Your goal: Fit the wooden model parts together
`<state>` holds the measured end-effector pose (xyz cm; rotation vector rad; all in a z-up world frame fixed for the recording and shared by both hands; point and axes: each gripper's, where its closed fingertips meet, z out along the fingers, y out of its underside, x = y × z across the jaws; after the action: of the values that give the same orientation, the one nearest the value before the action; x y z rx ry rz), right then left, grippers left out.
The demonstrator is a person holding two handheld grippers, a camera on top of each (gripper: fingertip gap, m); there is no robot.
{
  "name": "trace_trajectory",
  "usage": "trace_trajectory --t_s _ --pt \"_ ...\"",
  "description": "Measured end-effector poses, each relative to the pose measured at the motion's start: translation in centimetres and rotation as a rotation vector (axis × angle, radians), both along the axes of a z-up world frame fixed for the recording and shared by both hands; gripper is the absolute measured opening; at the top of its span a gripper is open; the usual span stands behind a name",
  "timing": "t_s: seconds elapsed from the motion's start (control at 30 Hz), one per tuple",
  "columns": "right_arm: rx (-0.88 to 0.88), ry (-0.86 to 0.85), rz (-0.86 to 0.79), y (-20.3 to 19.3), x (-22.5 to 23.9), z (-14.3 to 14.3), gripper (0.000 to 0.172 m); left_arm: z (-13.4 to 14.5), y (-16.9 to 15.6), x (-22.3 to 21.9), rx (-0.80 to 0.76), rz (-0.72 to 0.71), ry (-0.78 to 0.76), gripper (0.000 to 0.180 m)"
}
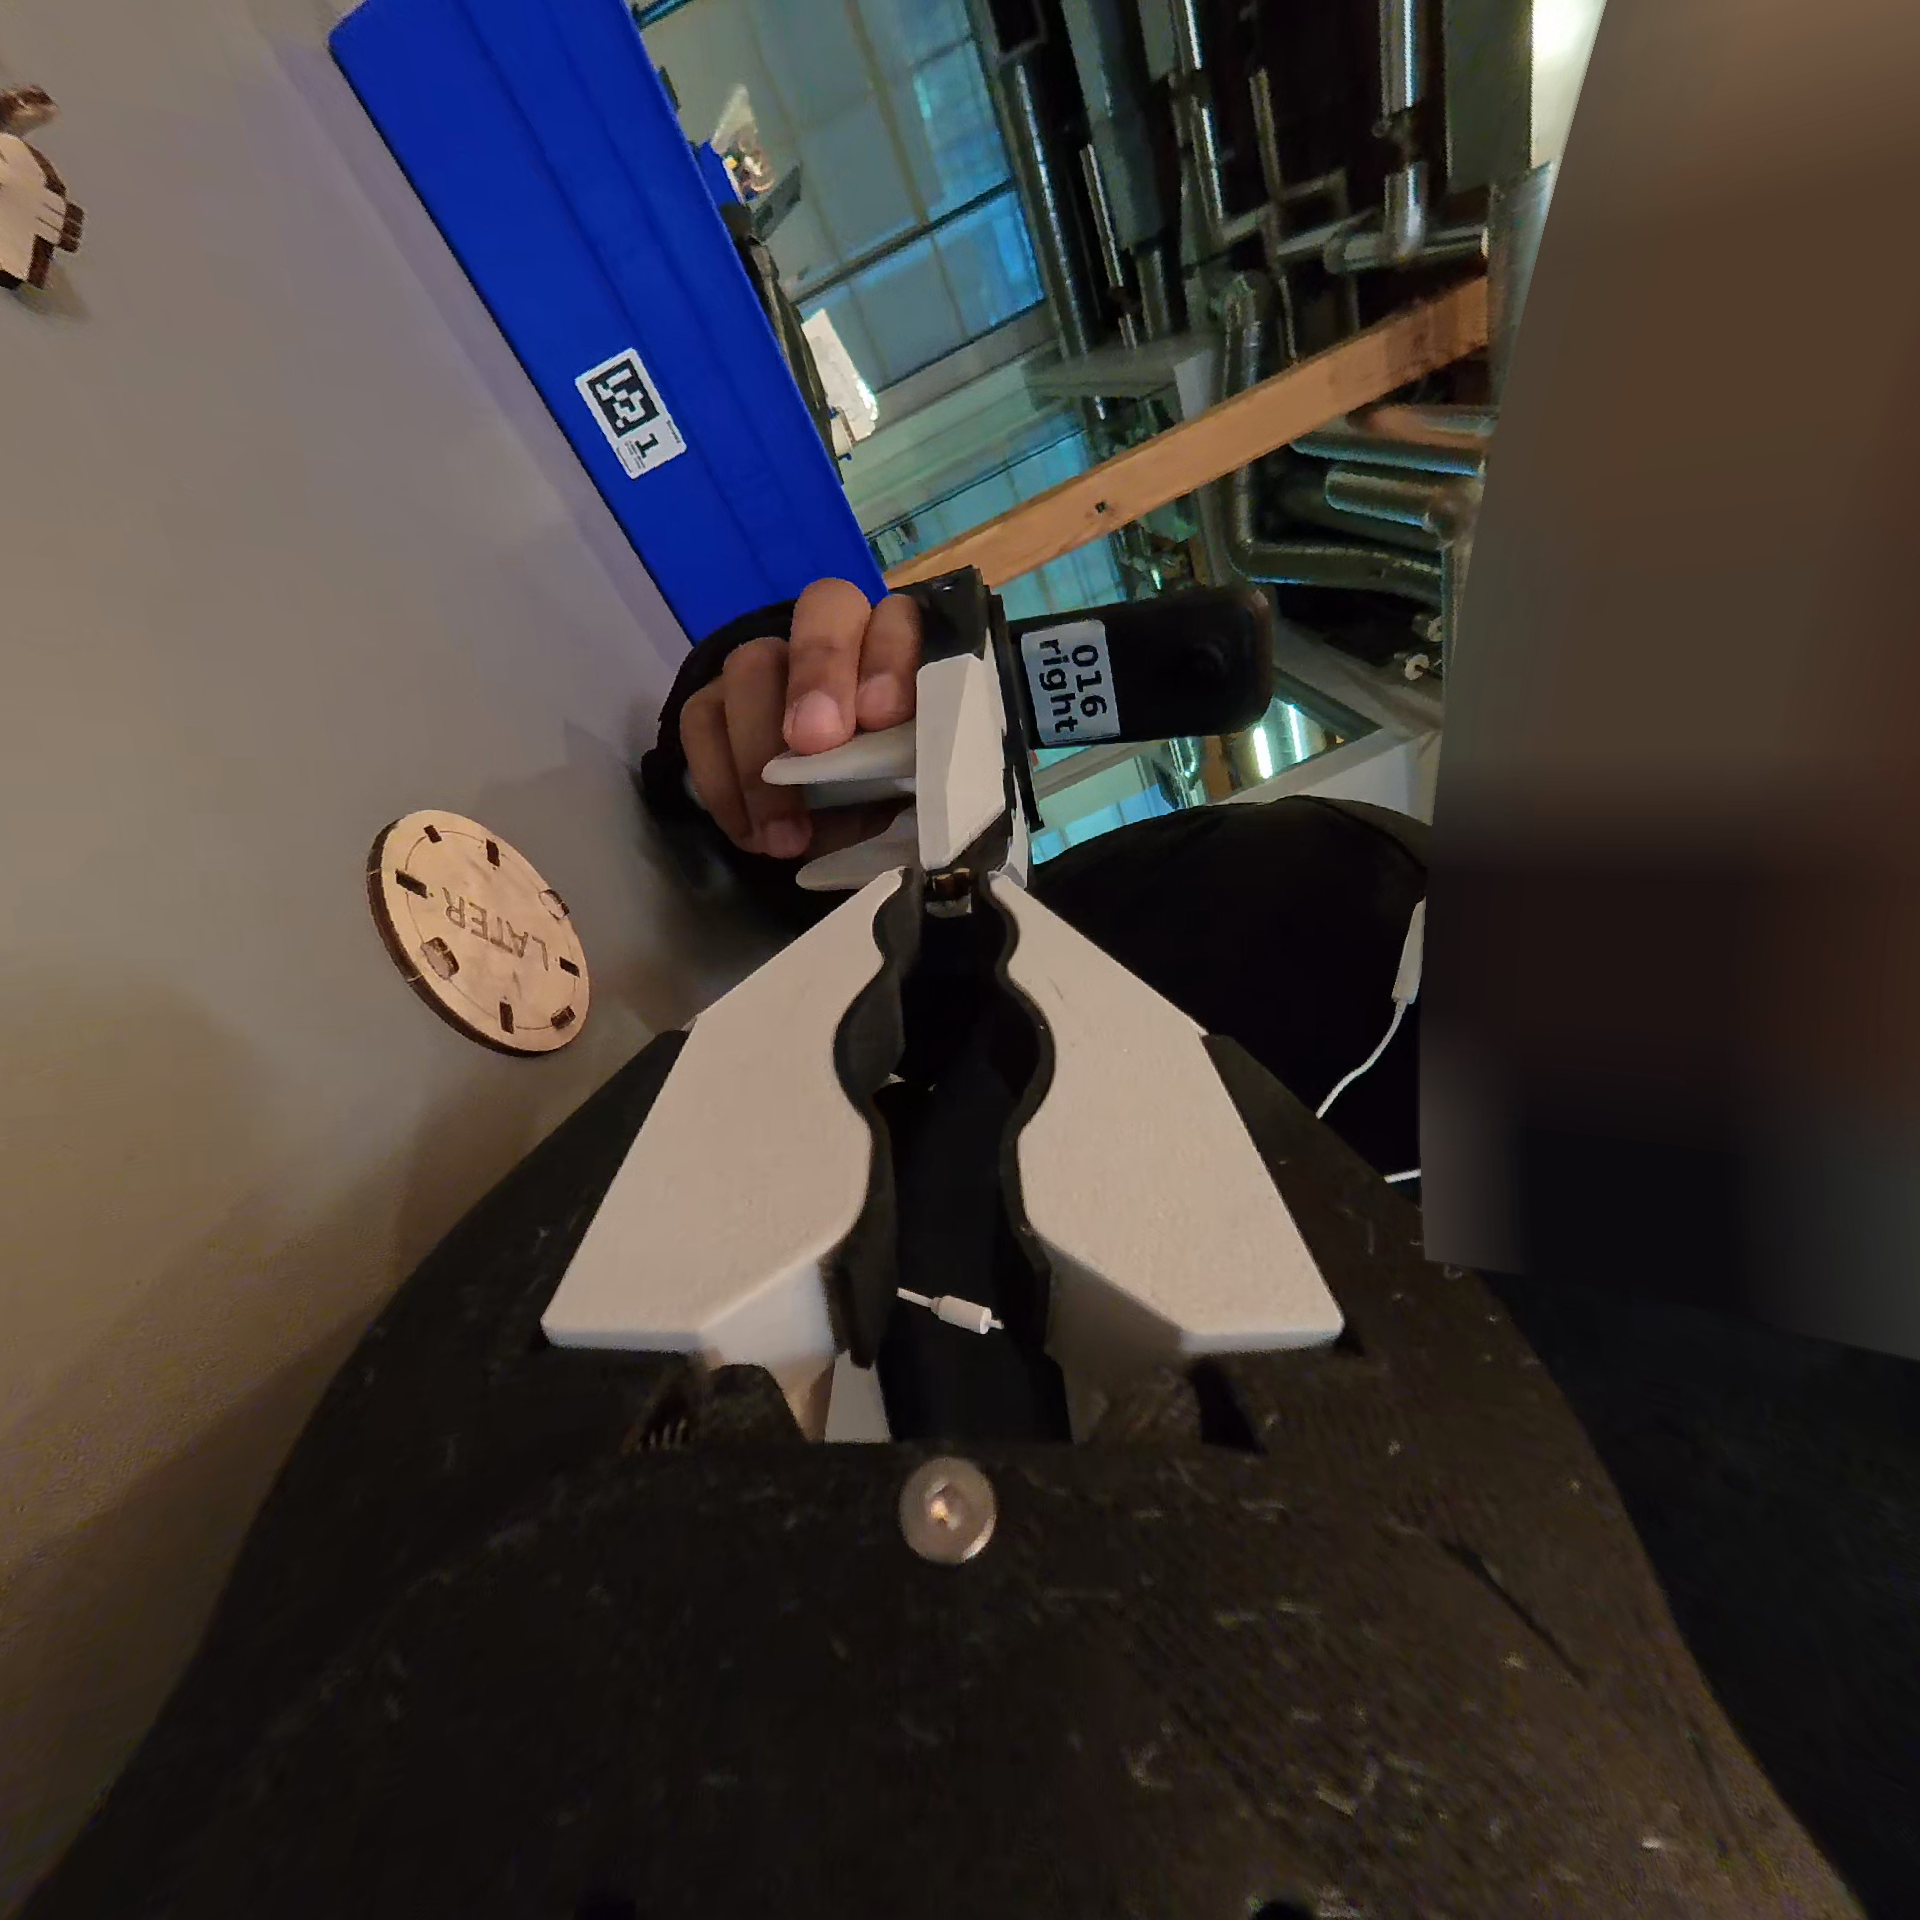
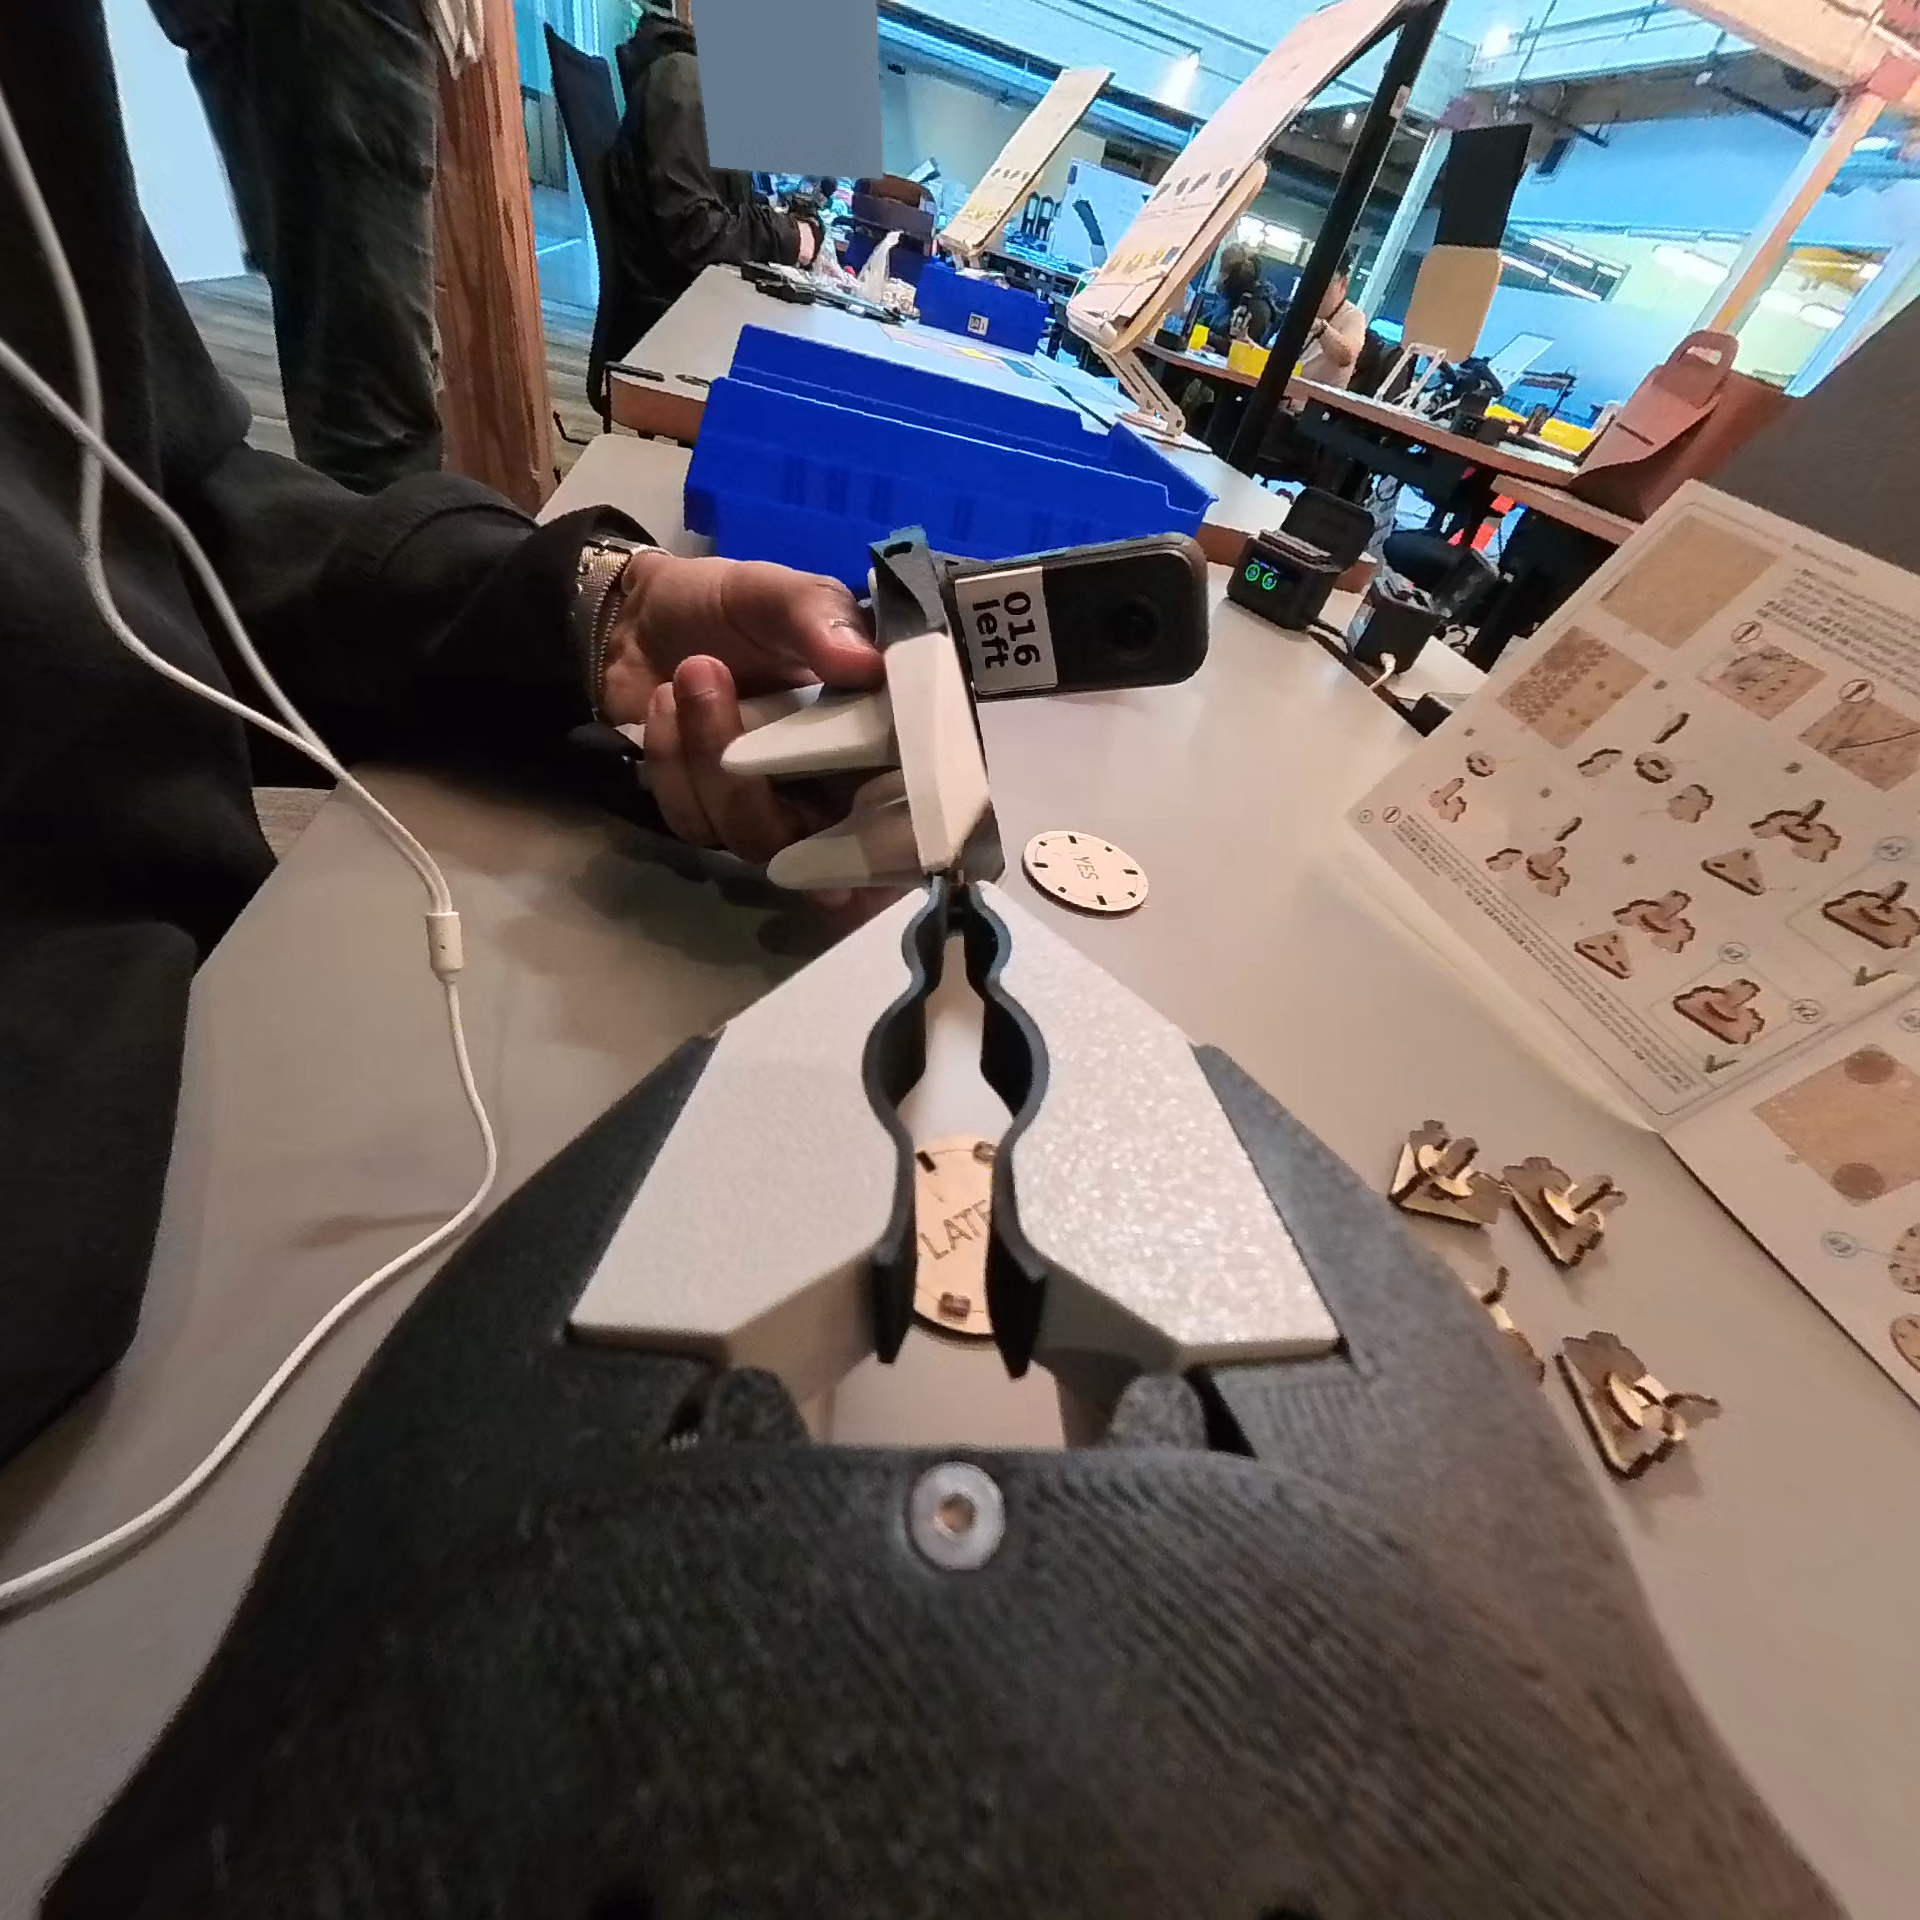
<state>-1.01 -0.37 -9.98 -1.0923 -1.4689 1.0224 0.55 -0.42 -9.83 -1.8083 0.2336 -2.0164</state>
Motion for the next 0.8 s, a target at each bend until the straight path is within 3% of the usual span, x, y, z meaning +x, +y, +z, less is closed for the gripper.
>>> trace_trajectory --t_s 0.8 --pt "0.098 -0.018 -0.032 0.27 0.06 -0.43 0.001 -0.49 0.24 0.0 0.045 0.026 0.064 0.006"
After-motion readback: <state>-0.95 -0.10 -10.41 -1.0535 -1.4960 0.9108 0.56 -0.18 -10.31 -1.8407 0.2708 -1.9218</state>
